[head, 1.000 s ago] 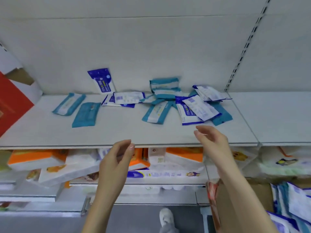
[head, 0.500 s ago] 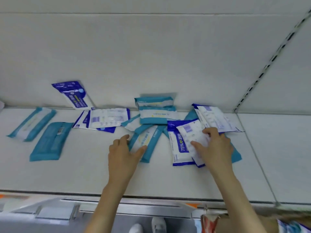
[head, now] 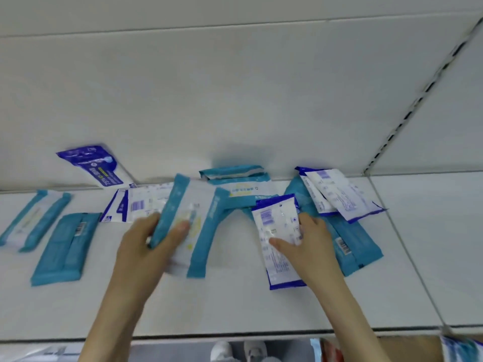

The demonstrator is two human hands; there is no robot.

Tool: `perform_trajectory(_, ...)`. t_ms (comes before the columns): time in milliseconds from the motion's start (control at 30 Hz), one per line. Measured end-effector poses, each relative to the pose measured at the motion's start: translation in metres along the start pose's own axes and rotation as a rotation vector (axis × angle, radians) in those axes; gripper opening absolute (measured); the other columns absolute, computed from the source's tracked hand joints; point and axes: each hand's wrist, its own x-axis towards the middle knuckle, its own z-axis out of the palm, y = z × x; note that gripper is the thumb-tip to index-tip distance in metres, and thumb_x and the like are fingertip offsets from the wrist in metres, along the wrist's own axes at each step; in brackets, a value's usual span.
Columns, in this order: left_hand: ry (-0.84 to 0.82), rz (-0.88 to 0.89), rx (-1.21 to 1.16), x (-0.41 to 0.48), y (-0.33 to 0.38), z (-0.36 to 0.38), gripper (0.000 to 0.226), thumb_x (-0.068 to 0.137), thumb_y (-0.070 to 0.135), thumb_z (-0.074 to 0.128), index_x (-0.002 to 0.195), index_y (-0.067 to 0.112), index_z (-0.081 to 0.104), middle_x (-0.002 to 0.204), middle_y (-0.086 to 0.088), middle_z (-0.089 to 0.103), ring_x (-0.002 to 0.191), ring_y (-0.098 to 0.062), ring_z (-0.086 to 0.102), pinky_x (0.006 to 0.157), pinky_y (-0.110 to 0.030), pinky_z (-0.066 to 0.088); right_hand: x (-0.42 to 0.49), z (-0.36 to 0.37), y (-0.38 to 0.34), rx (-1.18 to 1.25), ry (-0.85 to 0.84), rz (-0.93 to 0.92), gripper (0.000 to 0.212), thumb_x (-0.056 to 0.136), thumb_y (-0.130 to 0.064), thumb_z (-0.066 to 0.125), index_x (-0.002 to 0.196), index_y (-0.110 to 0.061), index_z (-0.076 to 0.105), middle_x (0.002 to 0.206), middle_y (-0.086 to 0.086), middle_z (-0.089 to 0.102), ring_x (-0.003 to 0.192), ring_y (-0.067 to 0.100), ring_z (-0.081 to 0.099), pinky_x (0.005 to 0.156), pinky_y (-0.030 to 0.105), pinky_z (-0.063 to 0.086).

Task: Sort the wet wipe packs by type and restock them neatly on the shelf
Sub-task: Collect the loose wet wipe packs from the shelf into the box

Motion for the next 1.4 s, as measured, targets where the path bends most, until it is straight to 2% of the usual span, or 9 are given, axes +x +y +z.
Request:
perform_trajectory(100, -0.058, -0.004, 0.147, 0.050, 0.002, 0.018, 0.044, 0.065, 0.056, 0.069, 0.078, 0.014, 0.068, 0.085, -0.006, 0.066, 0.077, -0.023, 0.060, 0.067, -0.038, 0.046, 0.005, 0.003, -0.001, -0.044, -0.038, -0.006, 0.058, 0.072, -0.038, 0.080, 0.117, -0.020, 0.048, 0.125, 0.003, 0.044, 0.116, 0.024, 0.045, 0.099, 0.043, 0.042)
perform_trajectory(233, -0.160, -0.151, 0.135, 0.076, -0.016, 0.058, 0.027, 0.076, 0.032, 0.078, 0.079, 0.008, 0.067, 0.089, -0.012, 0.066, 0.079, -0.018, 0.058, 0.065, -0.028, 0.040, 0.008, -0.001, 0.009, 0.074, -0.089, -0.017, 0.052, 0.071, -0.033, 0.082, 0.109, -0.025, 0.047, 0.111, -0.001, 0.053, 0.101, 0.016, 0.054, 0.079, 0.029, 0.045)
perform_trajectory(400, -0.152, -0.232, 0.250, 0.082, -0.011, 0.080, 0.037, 0.062, 0.047, 0.085, 0.082, 0.024, 0.064, 0.092, 0.002, 0.068, 0.084, -0.018, 0.066, 0.071, -0.040, 0.057, 0.007, 0.000, 0.019, 0.121, -0.071, -0.024, 0.048, 0.074, -0.037, 0.078, 0.104, -0.030, 0.042, 0.107, -0.004, 0.059, 0.095, 0.015, 0.058, 0.080, 0.038, 0.051)
perform_trajectory(500, -0.124, -0.164, 0.234, 0.085, 0.004, 0.092, 0.030, 0.070, 0.034, 0.083, 0.075, 0.024, 0.056, 0.081, 0.004, 0.062, 0.070, -0.008, 0.060, 0.054, -0.026, 0.050, -0.001, -0.002, 0.020, 0.185, -0.004, -0.032, 0.045, 0.076, -0.033, 0.078, 0.105, -0.027, 0.044, 0.107, -0.004, 0.059, 0.096, 0.015, 0.057, 0.076, 0.033, 0.047)
perform_trajectory(700, -0.023, -0.015, 0.166, 0.065, 0.009, 0.109, 0.037, 0.066, 0.023, 0.086, 0.070, 0.025, 0.049, 0.085, 0.005, 0.059, 0.088, -0.022, 0.064, 0.079, -0.042, 0.053, -0.034, -0.016, 0.034, 0.443, 0.142, -0.009, 0.035, 0.087, -0.015, 0.068, 0.109, -0.023, 0.042, 0.106, -0.009, 0.055, 0.095, 0.006, 0.055, 0.061, 0.007, 0.042)
perform_trajectory(900, 0.021, -0.019, -0.130, -0.035, -0.015, 0.066, 0.050, 0.070, 0.009, 0.082, 0.101, 0.034, 0.052, 0.107, -0.003, 0.065, 0.088, -0.017, 0.068, 0.062, -0.033, 0.057, -0.087, -0.039, 0.069, 0.808, 0.057, 0.177, 0.045, 0.087, -0.001, 0.064, 0.123, -0.019, 0.044, 0.106, -0.004, 0.063, 0.091, 0.011, 0.064, 0.065, 0.026, 0.056)
perform_trajectory(1067, -0.054, -0.105, -0.469, -0.156, -0.050, 0.037, 0.075, 0.072, -0.008, 0.073, 0.124, 0.040, 0.047, 0.085, 0.001, 0.075, 0.073, -0.014, 0.071, 0.055, -0.025, 0.056, -0.172, -0.029, 0.106, 1.008, 0.049, 0.190, 0.072, 0.081, 0.002, 0.068, 0.139, -0.028, 0.039, 0.117, 0.007, 0.067, 0.091, 0.025, 0.071, 0.065, 0.041, 0.060)
perform_trajectory(1200, -0.160, -0.187, -0.608, -0.245, -0.096, 0.033, 0.037, 0.067, 0.006, 0.070, 0.103, 0.008, 0.065, 0.097, -0.008, 0.074, 0.085, -0.022, 0.069, 0.067, -0.025, 0.057, -0.258, -0.015, 0.145, 1.100, 0.027, 0.234, 0.068, 0.081, 0.002, 0.066, 0.138, -0.026, 0.043, 0.115, 0.008, 0.069, 0.088, 0.026, 0.072, 0.058, 0.038, 0.059)
perform_trajectory(1400, -0.262, -0.464, -0.752, -0.363, -0.136, 0.036, 0.032, 0.076, 0.004, 0.064, 0.108, 0.005, 0.063, 0.103, -0.013, 0.073, 0.086, -0.022, 0.071, 0.068, -0.031, 0.059, -0.377, -0.015, 0.213, 1.080, 0.024, 0.402, 0.044, 0.090, -0.011, 0.061, 0.131, -0.025, 0.051, 0.115, 0.002, 0.070, 0.095, 0.022, 0.071, 0.065, 0.035, 0.060)
